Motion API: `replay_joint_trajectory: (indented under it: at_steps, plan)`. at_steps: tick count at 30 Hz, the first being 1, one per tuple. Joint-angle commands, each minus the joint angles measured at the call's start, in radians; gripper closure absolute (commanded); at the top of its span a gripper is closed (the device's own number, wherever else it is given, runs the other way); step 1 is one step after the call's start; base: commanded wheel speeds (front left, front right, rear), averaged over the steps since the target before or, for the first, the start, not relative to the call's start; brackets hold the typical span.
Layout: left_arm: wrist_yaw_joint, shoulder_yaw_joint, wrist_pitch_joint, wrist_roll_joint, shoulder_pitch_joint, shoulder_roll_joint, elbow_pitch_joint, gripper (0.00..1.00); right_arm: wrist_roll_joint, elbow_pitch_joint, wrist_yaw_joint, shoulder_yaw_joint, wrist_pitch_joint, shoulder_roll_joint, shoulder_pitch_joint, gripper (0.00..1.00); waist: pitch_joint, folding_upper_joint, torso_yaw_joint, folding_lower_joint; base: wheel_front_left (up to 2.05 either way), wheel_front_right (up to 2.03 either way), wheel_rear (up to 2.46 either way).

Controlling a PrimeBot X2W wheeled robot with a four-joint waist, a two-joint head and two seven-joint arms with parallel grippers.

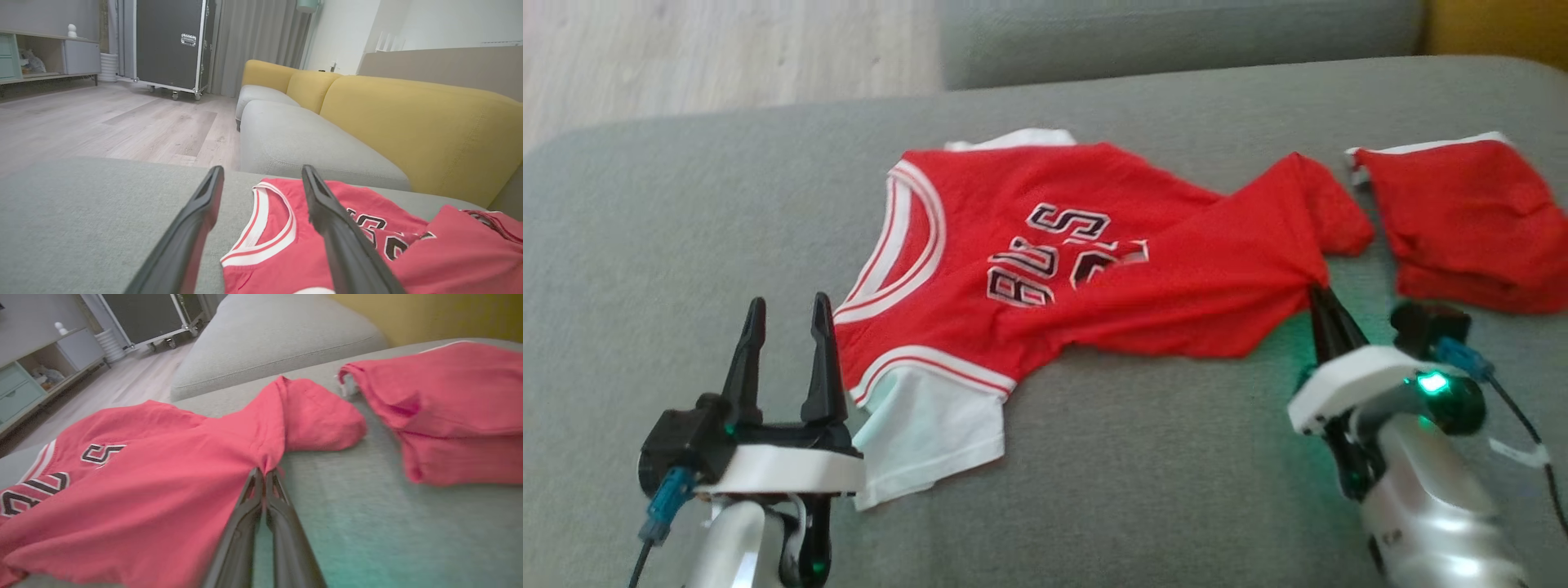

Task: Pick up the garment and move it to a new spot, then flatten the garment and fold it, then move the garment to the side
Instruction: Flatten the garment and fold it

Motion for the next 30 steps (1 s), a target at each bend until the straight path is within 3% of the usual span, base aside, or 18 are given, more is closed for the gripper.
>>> replay_joint_trajectory:
  at_steps: [1,8,13,14,15,19,23,30]
  plan:
    - [-0.004,0.039,-0.009,0.013,-0.015,0.004,-0.031,0.0,-0.015,-0.039,-0.001,0.012,0.003,-0.011,-0.002,1.0,-0.028,-0.0001,-0.03,0.0,0.0,0.0,0.0]
    - [-0.013,0.046,-0.009,0.026,-0.001,-0.021,-0.029,0.0,-0.136,-0.195,-0.001,-0.084,0.169,-0.072,0.066,1.0,-0.069,-0.0001,-0.058,0.0,0.0,0.0,0.0]
    - [-0.02,0.045,-0.009,0.032,0.013,-0.034,-0.022,0.0,-0.25,-0.362,-0.001,-0.191,0.324,-0.048,0.134,1.0,-0.091,-0.0001,-0.05,0.0,0.0,0.0,0.0]
    - [-0.022,0.045,-0.01,0.032,0.015,-0.036,-0.021,0.0,-0.273,-0.404,-0.001,-0.198,0.342,-0.039,0.146,0.59,-0.093,-0.0001,-0.048,0.0,0.0,0.0,0.0]
    - [-0.023,0.046,-0.01,0.033,0.016,-0.037,-0.02,0.0,-0.294,-0.445,-0.001,-0.195,0.353,-0.032,0.157,0.02,-0.094,-0.0001,-0.046,0.0,0.0,0.0,0.0]
    - [-0.03,0.047,-0.01,0.037,0.018,-0.041,-0.017,0.0,-0.355,-0.579,-0.001,-0.185,0.348,-0.01,0.182,0.0,-0.098,-0.0001,-0.033,0.0,0.0,0.0,0.0]
    - [-0.034,0.051,-0.01,0.042,0.016,-0.044,-0.016,0.0,-0.411,-0.673,-0.001,-0.183,0.257,0.002,0.19,0.0,-0.099,-0.0001,-0.021,0.0,0.0,0.0,0.0]
    - [-0.041,0.06,-0.01,0.05,0.013,-0.046,-0.031,0.0,-0.306,-0.73,-0.001,-0.119,0.061,0.017,0.249,0.0,-0.079,-0.0001,-0.027,0.0,0.0,0.0,0.0]
